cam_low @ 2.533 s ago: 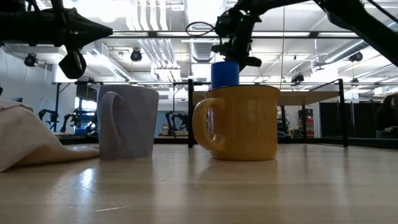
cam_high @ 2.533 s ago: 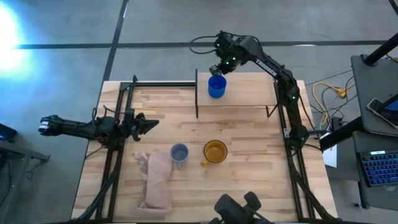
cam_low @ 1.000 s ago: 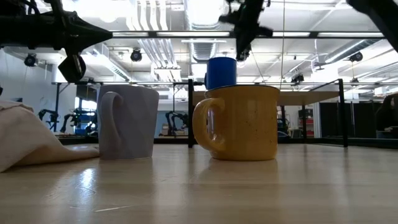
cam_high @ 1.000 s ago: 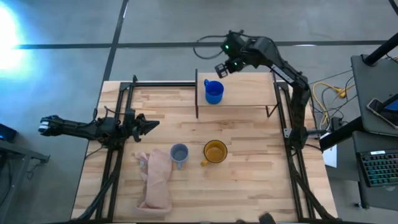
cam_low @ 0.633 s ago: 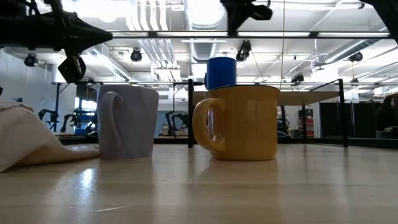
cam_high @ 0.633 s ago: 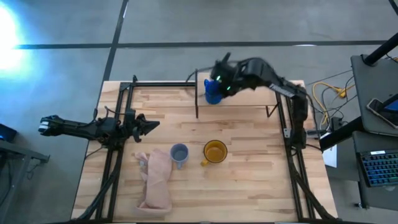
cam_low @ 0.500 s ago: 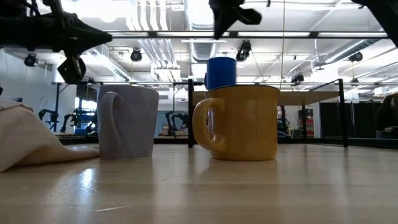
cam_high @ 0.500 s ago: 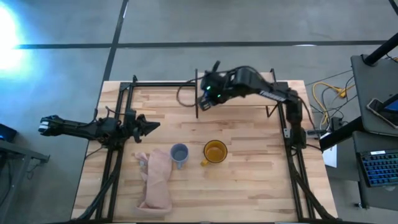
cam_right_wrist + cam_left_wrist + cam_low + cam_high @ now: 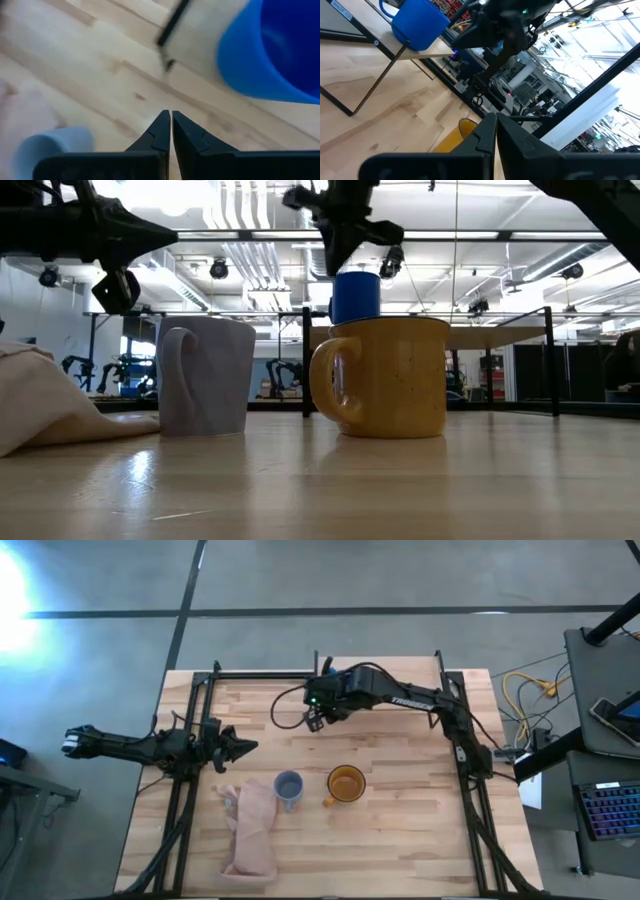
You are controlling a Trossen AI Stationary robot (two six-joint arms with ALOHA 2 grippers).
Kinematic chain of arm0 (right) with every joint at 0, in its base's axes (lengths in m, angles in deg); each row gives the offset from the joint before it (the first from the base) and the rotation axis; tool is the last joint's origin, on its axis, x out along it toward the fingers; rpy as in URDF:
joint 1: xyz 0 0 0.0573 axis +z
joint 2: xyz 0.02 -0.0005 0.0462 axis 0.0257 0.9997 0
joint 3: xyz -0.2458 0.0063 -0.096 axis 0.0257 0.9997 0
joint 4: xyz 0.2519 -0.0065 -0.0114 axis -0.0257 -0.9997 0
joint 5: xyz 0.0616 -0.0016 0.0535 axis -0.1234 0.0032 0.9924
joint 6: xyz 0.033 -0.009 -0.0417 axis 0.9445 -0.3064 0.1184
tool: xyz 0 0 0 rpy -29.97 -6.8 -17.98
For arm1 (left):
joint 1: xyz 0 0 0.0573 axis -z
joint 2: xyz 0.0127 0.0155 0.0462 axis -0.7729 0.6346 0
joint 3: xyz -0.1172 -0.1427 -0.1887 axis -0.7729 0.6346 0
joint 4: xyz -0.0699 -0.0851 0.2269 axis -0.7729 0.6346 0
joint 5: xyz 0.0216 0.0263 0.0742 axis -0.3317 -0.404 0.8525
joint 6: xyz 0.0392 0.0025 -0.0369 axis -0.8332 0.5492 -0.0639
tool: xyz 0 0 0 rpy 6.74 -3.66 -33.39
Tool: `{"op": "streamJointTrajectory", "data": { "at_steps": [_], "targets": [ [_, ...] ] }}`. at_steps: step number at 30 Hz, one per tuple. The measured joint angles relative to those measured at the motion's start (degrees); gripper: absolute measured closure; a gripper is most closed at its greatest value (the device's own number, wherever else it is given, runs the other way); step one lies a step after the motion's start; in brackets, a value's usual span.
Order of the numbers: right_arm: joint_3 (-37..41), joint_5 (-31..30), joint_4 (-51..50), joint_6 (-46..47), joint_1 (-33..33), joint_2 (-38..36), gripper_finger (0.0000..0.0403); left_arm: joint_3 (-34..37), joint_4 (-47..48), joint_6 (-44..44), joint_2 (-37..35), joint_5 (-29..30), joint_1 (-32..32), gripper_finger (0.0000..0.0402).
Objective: Stack small to large cups/mugs on shelf
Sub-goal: Put the blue mug on the shelf
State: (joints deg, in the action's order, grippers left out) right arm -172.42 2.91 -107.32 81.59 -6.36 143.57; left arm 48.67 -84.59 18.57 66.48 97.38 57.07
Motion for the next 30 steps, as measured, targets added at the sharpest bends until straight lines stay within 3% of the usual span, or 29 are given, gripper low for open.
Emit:
{"op": "streamJointTrajectory", "data": {
  "at_steps": [23, 30],
  "targets": [
    [0.0, -13.8, -6.2, 4.3, -2.1, -0.8, 0.0392, 1.1, 0.0, -0.3, 0.0, -0.7, 0.0, 0.0402],
    [0.0, -14.2, -6.1, 4.3, -4.2, -0.8, 0.0392, 1.2, 0.0, -0.2, 0.0, -1.2, 0.0, 0.0402]
  ]
}}
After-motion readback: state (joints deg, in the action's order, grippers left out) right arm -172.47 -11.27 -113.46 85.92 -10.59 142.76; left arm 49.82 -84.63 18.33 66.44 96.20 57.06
